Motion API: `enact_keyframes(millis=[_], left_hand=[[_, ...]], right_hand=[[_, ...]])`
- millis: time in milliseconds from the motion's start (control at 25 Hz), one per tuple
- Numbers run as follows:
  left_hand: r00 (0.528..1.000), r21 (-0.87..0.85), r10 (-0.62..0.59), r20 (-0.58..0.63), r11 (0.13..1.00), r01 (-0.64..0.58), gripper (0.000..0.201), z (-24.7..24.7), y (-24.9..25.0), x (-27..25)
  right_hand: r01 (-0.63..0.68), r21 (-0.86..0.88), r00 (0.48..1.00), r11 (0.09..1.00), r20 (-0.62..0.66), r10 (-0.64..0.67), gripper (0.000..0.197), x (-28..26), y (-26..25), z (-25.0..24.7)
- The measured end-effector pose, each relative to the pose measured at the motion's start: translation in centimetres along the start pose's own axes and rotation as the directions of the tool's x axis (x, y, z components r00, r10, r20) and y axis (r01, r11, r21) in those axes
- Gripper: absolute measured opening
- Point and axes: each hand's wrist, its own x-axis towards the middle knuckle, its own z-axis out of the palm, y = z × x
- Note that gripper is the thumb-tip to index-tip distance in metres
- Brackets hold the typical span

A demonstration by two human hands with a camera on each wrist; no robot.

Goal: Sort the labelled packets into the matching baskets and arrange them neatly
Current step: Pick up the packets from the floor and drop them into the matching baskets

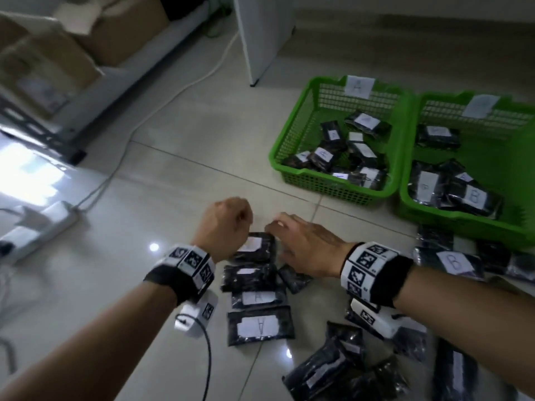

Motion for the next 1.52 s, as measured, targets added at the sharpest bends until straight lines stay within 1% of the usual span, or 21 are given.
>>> enact_keyframes(millis=[120,160,240,320,400,440,520,600,680,720,760,840,920,1000,1080,1120,1200,1280,1360,1440,1520], left_hand=[[0.981,0.027,-0.023,0.190,0.999,0.018,0.016,-0.8,-3.3,-6.1],[0.971,0.040,-0.015,0.237,0.999,0.006,0.020,-0.7,-4.1,-7.7],[0.951,0.046,0.009,0.308,0.999,-0.025,0.037,0.0,-5.2,-9.5],[0.945,0.058,0.013,0.326,0.998,-0.034,0.048,0.8,-5.3,-10.0],[0.944,0.072,0.006,0.331,0.997,-0.031,0.047,1.1,-5.1,-9.8],[0.945,0.072,0.020,0.328,0.996,-0.046,0.043,1.2,-5.1,-9.7],[0.956,0.039,0.033,0.293,0.998,-0.046,0.030,1.0,-5.0,-9.3],[0.973,-0.041,-0.045,0.226,0.998,0.056,0.025,0.8,-5.2,-8.6],[0.967,-0.153,-0.161,0.198,0.969,0.193,0.028,0.5,-5.4,-7.7],[0.961,-0.214,-0.196,0.194,0.948,0.236,0.031,0.3,-5.5,-7.4],[0.961,-0.265,-0.202,0.186,0.932,0.247,0.033,0.1,-5.3,-6.8],[0.965,-0.343,-0.209,0.159,0.905,0.253,0.031,0.0,-4.4,-5.6],[0.963,-0.419,-0.234,0.134,0.867,0.269,0.026,-0.1,-3.3,-3.9],[0.960,-0.485,-0.254,0.117,0.829,0.278,0.025,-0.4,-1.6,-1.9],[0.969,-0.505,-0.216,0.117,0.827,0.245,0.027,-0.7,0.4,0.2],[0.977,-0.497,-0.180,0.118,0.841,0.215,0.027,-1.0,1.6,1.2],[0.989,-0.491,-0.072,0.126,0.862,0.125,0.025,-0.9,4.9,3.8],[0.992,-0.495,0.027,0.127,0.868,0.039,0.025,-0.3,8.4,6.6],[0.981,-0.479,0.105,0.161,0.878,-0.015,0.023,1.0,12.0,9.3],[0.953,-0.464,0.201,0.227,0.883,-0.076,0.023,3.0,15.3,11.4],[0.914,-0.414,0.285,0.289,0.898,-0.149,0.025,5.2,18.5,13.1]], right_hand=[[0.004,-0.057,0.991,0.998,0.131,0.003,0.059,1.8,-1.5,1.3],[0.012,-0.076,0.986,0.997,0.167,0.001,0.058,2.4,-1.8,1.7],[0.045,-0.085,0.987,0.995,0.160,-0.031,0.051,3.1,-2.0,2.3],[0.060,-0.082,0.991,0.995,0.124,-0.050,0.044,3.2,-2.1,2.4],[0.022,-0.093,0.993,0.995,0.120,-0.011,0.039,2.9,-1.9,2.1],[-0.033,-0.059,0.993,0.998,0.108,0.039,0.037,2.6,-1.8,1.7],[-0.198,0.129,0.980,0.972,0.059,0.192,0.035,1.9,-0.8,0.6],[-0.342,0.403,0.933,0.849,0.037,0.358,0.034,1.2,0.2,-0.7],[-0.395,0.616,0.880,0.681,0.042,0.473,0.032,0.5,1.0,-1.8],[-0.394,0.665,0.868,0.635,0.042,0.495,0.033,0.4,1.1,-2.0],[-0.381,0.679,0.862,0.627,0.016,0.506,0.035,-0.1,1.2,-2.5],[-0.338,0.635,0.867,0.695,-0.077,0.492,0.041,-1.3,1.1,-3.5],[-0.271,0.507,0.859,0.818,-0.256,0.443,0.044,-2.7,0.9,-4.8],[-0.190,0.343,0.834,0.920,-0.438,0.335,0.041,-4.4,1.3,-6.6],[-0.161,0.232,0.782,0.959,-0.563,0.267,0.039,-6.4,3.0,-8.5],[-0.196,0.212,0.732,0.957,-0.618,0.287,0.039,-7.6,4.4,-9.3],[-0.344,0.227,0.584,0.911,-0.708,0.397,0.038,-10.8,7.6,-11.0],[-0.499,0.289,0.452,0.817,-0.717,0.530,0.034,-14.4,10.6,-12.0],[-0.627,0.311,0.391,0.715,-0.668,0.633,0.028,-17.8,13.0,-12.2],[-0.739,0.265,0.365,0.620,-0.615,0.699,0.027,-20.8,14.9,-11.6],[-0.807,0.216,0.349,0.549,-0.576,0.739,0.027,-23.2,15.9,-10.7]])
